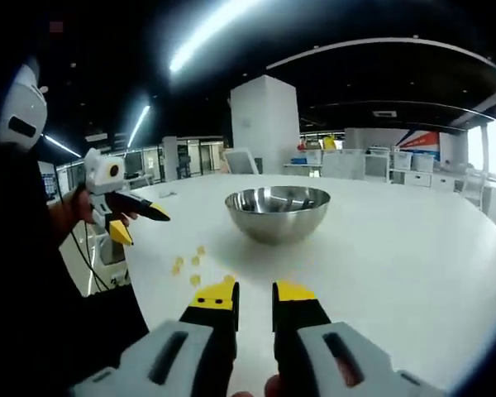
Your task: Pick up the QQ candy scattered on the table and place it into the stainless steel bowl on the table
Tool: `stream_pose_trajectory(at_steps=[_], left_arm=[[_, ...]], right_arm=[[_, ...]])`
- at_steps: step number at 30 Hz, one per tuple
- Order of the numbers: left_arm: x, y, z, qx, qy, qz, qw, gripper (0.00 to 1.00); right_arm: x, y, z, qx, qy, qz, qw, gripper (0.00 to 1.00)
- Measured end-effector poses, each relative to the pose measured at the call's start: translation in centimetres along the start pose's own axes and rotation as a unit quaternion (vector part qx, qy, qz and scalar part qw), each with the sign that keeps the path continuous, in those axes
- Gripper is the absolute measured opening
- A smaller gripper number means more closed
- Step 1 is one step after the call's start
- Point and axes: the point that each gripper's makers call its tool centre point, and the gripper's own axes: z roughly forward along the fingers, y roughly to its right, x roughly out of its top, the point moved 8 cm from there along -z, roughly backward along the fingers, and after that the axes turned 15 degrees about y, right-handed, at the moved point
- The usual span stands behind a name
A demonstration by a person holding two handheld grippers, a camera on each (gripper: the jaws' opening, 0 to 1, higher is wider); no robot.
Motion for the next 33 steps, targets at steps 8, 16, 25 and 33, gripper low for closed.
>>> stream_pose_trajectory(at_steps=[8, 16, 25, 33], left_arm=[[-0.6, 0.6, 0.0, -0.003, -0.010, -0.004, 0.9999, 0.68], [-0.3, 0.9, -0.3, -0.003, -0.011, 0.000, 0.9999, 0.68], [0.0, 1.3, -0.3, -0.007, -0.009, 0.004, 0.9999, 0.68], [0.4, 1.3, -0.3, -0.008, -0.010, 0.008, 0.9999, 0.68]], right_arm=[[-1.5, -1.2, 2.0, 0.030, -0.041, -0.015, 0.9986, 0.17], [-3.2, -2.5, 5.9, 0.076, -0.087, -0.025, 0.9930, 0.17], [-4.2, -3.1, 8.8, 0.102, -0.104, -0.031, 0.9888, 0.17], [-4.9, -3.2, 10.3, 0.116, -0.115, -0.040, 0.9858, 0.16]])
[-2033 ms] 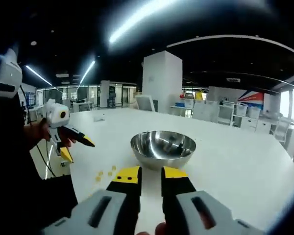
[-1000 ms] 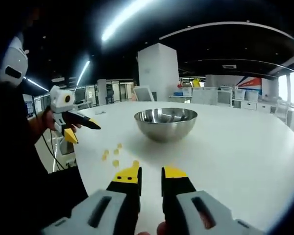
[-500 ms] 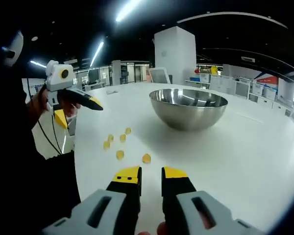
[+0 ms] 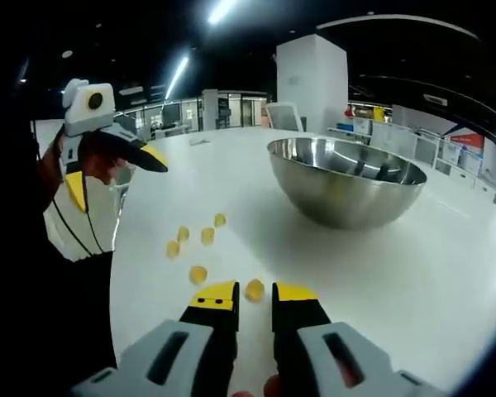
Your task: Pick up the QQ candy scattered on the table and place it into the stainless steel bowl on the table
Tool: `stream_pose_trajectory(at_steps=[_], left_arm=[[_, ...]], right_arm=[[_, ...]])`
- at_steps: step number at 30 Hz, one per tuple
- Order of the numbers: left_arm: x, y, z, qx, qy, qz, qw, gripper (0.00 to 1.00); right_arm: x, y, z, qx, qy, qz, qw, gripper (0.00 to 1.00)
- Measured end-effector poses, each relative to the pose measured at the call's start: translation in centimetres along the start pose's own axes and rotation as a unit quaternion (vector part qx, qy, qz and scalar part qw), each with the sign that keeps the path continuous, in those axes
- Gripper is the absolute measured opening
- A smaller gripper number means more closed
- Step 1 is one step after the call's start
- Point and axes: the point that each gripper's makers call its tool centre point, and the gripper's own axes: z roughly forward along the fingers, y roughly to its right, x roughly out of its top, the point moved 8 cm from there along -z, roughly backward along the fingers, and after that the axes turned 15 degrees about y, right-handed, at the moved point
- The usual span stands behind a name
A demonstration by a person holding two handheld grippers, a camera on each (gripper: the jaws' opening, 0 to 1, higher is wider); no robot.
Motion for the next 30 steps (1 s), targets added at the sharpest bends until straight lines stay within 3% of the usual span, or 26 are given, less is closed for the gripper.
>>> stream_pose_trajectory(at_steps=[23, 30], left_arm=[[-0.4, -0.1, -0.5, 0.004, 0.002, -0.002, 1.0000, 0.68], [-0.7, 0.0, -0.5, 0.003, 0.003, -0.005, 1.0000, 0.68]], right_arm=[[-1.0, 0.2, 0.3, -0.011, 0.012, 0.004, 0.9999, 0.08], [0.0, -0.2, -0.3, -0.011, 0.023, 0.011, 0.9996, 0.07]])
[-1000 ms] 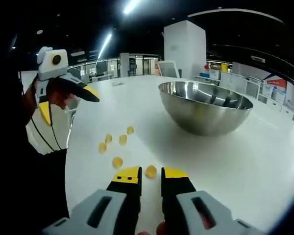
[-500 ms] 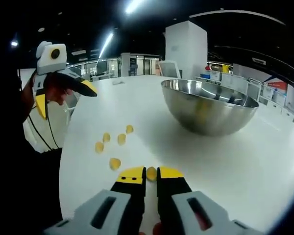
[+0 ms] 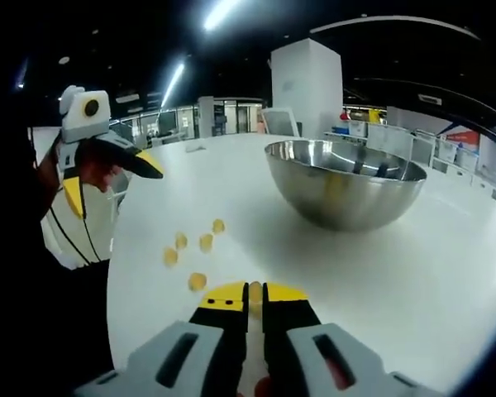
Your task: Pick up the QQ candy scattered on the table and place it into the stainless steel bowl on the table
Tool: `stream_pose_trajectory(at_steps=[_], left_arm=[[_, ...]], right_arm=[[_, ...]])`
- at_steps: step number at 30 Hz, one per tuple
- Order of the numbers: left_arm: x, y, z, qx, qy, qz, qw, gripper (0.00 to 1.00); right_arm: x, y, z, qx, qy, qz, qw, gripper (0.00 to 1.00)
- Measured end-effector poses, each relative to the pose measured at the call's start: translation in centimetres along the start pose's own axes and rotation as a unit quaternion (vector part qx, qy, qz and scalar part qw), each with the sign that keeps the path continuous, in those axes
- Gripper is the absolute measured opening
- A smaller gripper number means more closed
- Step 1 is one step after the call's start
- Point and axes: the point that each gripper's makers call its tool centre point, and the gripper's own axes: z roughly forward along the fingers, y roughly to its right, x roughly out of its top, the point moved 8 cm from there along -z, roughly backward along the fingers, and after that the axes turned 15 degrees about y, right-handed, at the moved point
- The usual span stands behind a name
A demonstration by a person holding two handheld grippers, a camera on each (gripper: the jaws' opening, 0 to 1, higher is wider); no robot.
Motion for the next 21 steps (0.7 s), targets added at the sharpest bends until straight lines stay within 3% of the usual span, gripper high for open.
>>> stream_pose_trajectory(at_steps=[12, 21], left_arm=[[0.2, -0.2, 0.1, 0.002, 0.002, 0.001, 1.0000, 0.68], [0.3, -0.4, 0.2, 0.005, 0.002, 0.002, 1.0000, 0.68]], right_arm=[[3.6, -0.9, -3.0, 0.002, 0.038, 0.002, 0.9993, 0.07], [6.0, -0.7, -7.7, -0.031, 0.072, 0.001, 0.9969, 0.07]])
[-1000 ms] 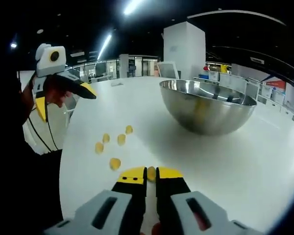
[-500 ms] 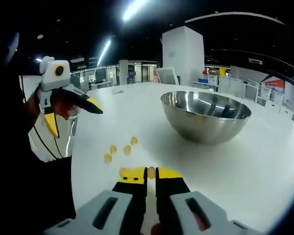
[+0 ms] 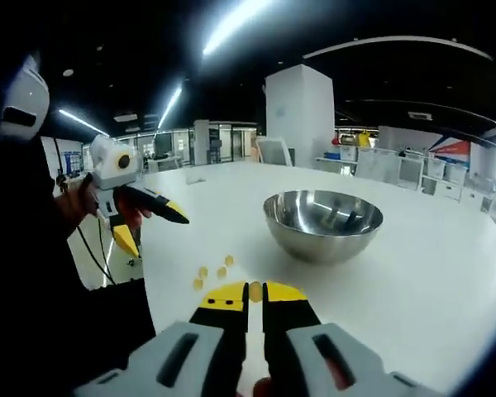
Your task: Pick up the QQ candy scattered on the table and place it into the stainless steel bowl on the table
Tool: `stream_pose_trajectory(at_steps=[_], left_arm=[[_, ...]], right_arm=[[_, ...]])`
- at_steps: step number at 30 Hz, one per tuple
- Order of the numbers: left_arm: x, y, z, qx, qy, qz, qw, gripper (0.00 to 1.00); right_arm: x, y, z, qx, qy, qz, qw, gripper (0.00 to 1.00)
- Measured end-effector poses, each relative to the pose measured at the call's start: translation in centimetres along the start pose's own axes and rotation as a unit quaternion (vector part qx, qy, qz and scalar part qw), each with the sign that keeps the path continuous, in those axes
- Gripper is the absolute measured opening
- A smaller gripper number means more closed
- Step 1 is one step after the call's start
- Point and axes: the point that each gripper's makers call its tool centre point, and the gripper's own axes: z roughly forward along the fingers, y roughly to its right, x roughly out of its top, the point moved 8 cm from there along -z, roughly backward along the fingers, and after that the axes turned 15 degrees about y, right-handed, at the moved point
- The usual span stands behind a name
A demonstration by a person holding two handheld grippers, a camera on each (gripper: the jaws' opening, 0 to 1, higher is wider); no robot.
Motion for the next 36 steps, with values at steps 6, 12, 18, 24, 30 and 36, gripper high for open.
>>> stream_pose_trajectory(at_steps=[6, 12, 18, 24, 30, 36], left_arm=[[0.1, -0.2, -0.1, 0.005, -0.002, 0.000, 1.0000, 0.68], [0.2, -0.4, 0.1, 0.006, -0.002, 0.000, 1.0000, 0.68], [0.1, -0.3, 0.4, 0.001, -0.004, -0.001, 1.0000, 0.68], [-0.1, -0.7, 0.4, 0.004, -0.005, -0.004, 1.0000, 0.68], [-0.2, -1.0, 0.1, 0.007, -0.006, -0.007, 0.9999, 0.68], [-0.3, -1.3, -0.5, 0.016, -0.005, -0.009, 0.9998, 0.68]], right_arm=[[1.4, 0.7, -3.0, -0.029, 0.019, 0.000, 0.9994, 0.07], [2.0, 2.0, -4.7, -0.055, 0.033, 0.006, 0.9979, 0.07], [2.9, 3.5, -3.4, -0.050, 0.026, -0.012, 0.9984, 0.07], [5.7, 6.8, 1.1, -0.033, 0.015, -0.059, 0.9976, 0.07], [7.7, 9.4, 7.1, -0.005, 0.008, -0.082, 0.9966, 0.07], [7.4, 10.9, 12.5, 0.021, -0.024, -0.086, 0.9958, 0.07]])
